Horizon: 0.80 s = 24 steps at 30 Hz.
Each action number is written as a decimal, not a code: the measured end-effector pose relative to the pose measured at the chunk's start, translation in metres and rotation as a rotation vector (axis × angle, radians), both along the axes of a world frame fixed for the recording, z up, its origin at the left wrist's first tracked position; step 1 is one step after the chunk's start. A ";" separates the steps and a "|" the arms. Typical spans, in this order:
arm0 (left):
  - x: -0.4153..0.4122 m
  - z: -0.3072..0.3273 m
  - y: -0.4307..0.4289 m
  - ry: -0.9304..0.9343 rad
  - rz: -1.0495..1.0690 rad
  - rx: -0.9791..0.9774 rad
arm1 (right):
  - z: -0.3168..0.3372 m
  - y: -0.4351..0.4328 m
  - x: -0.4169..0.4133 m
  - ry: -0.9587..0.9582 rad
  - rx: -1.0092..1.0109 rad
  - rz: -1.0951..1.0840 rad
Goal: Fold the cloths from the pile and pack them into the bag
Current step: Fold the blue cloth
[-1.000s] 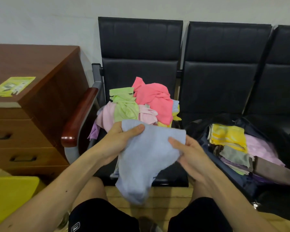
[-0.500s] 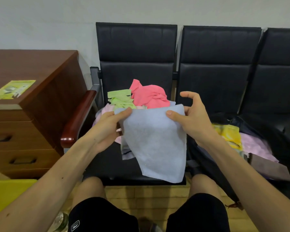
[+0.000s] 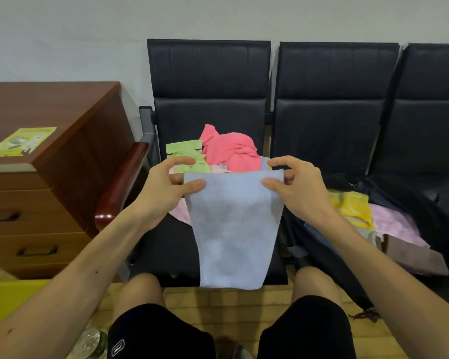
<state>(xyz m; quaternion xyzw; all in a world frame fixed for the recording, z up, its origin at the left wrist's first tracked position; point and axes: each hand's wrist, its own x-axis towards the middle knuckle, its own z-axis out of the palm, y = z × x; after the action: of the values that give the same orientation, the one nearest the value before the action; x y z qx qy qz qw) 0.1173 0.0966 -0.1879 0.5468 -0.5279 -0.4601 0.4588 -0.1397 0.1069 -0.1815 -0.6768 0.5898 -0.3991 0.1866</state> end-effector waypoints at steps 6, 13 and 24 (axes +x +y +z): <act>-0.001 -0.008 0.000 -0.318 -0.055 -0.132 | -0.002 0.002 -0.003 0.066 -0.027 -0.014; -0.008 -0.012 -0.006 -0.725 -0.084 -0.260 | -0.011 0.000 -0.007 0.232 -0.089 -0.028; -0.004 -0.018 -0.004 -0.858 -0.181 -0.244 | -0.033 -0.001 -0.022 0.451 -0.086 -0.033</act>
<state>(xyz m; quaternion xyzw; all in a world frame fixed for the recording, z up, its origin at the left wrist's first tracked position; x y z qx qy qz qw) 0.1138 0.0927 -0.2062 0.5814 -0.7665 -0.1647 0.2176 -0.1621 0.1054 -0.2141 -0.7464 0.6101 -0.2655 0.0144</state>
